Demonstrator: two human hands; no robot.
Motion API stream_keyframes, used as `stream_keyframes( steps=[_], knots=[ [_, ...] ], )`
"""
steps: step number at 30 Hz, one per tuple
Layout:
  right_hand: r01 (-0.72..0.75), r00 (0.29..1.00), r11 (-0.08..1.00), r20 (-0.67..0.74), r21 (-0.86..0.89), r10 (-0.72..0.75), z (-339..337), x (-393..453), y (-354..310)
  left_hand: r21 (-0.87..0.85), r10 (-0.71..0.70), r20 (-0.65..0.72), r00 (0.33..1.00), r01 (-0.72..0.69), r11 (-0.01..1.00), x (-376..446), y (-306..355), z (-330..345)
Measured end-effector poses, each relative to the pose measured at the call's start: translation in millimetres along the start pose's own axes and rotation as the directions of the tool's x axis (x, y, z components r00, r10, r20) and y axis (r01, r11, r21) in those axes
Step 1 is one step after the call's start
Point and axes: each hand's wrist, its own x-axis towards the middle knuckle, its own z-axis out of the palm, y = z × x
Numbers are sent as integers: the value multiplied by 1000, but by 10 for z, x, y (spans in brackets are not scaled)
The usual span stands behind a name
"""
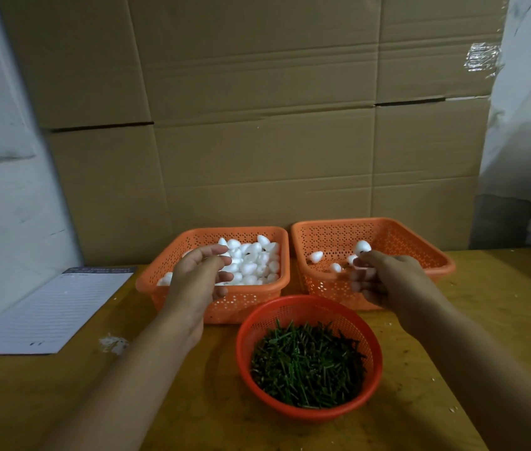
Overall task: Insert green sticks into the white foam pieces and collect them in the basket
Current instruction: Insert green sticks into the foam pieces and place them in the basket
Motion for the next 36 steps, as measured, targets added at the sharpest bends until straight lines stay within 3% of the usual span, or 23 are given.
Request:
stream_keyframes(
  steps=[7, 11, 14, 17, 19, 22, 26, 31, 36],
  knots=[
    [74, 991, 997, 114, -9, -72, 41, -77, -34, 4, -3, 6, 1000, 3, 1000, 34, -15, -13],
    [140, 941, 961, 334, -238, -54, 127, -205, -73, 157, 123, -23, 992, -118, 981, 93, -5, -35],
    [324, 851, 811, 525, -487, -24, 209, -302, -93, 327, 261, 12, 965, -251, 911, 178, -2, -104],
    [561, 734, 503, 676, -657, 64, 301, -343, -62, 543, 312, 43, 949, -284, 790, 292, -28, -175],
    [633, 704, 346, 701, -692, 114, 367, -390, -48, 714, 267, 87, 960, -247, 655, 366, -64, -199],
    [654, 703, 259, 697, -711, 140, 404, -442, -27, 874, 143, 168, 975, -214, 435, 462, -102, -169],
    [668, 686, 210, 700, -714, 198, 406, -455, -13, 910, 27, 210, 977, -205, 361, 568, -22, -78],
    [671, 679, 204, 701, -713, 218, 417, -453, -4, 881, -208, 368, 906, -268, 390, 599, 21, 38],
    [676, 674, 210, 708, -706, 210, 425, -457, -5, 889, -394, 457, 797, -413, 196, 639, 46, 137]
  ],
)
